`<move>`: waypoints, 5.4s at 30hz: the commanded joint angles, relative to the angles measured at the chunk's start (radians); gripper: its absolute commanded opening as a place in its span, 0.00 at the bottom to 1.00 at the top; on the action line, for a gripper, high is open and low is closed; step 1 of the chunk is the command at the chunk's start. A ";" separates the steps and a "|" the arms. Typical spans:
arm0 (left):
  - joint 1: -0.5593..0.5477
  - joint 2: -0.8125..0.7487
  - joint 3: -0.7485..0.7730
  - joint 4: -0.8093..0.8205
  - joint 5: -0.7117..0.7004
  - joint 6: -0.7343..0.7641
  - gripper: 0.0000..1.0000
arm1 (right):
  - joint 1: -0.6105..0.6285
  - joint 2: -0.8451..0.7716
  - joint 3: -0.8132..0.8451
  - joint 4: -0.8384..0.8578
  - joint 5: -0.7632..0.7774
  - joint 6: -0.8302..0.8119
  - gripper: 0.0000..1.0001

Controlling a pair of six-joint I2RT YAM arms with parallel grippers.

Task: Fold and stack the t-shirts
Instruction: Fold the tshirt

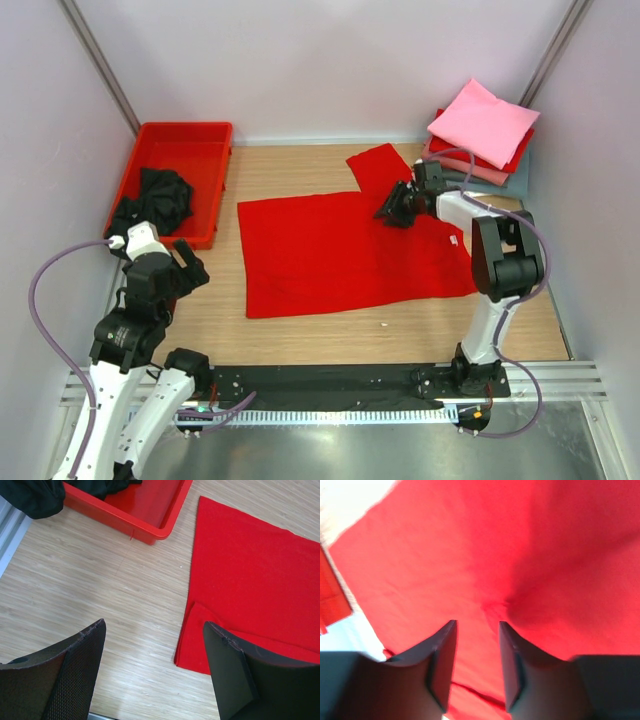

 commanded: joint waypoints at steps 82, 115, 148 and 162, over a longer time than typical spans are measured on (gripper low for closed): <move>0.077 0.309 0.121 0.093 0.228 0.035 0.77 | 0.067 0.156 0.519 0.239 0.513 -0.505 0.01; 0.064 1.725 1.043 0.082 0.100 -0.068 0.64 | 0.087 -0.592 -0.371 0.331 0.679 -0.389 0.01; 0.064 1.625 0.913 0.216 -0.003 -0.196 0.82 | 0.076 -0.616 -0.403 0.265 0.766 -0.337 0.01; 0.043 1.765 1.046 0.191 -0.005 -0.206 0.23 | 0.072 -0.595 -0.413 0.291 0.726 -0.325 0.01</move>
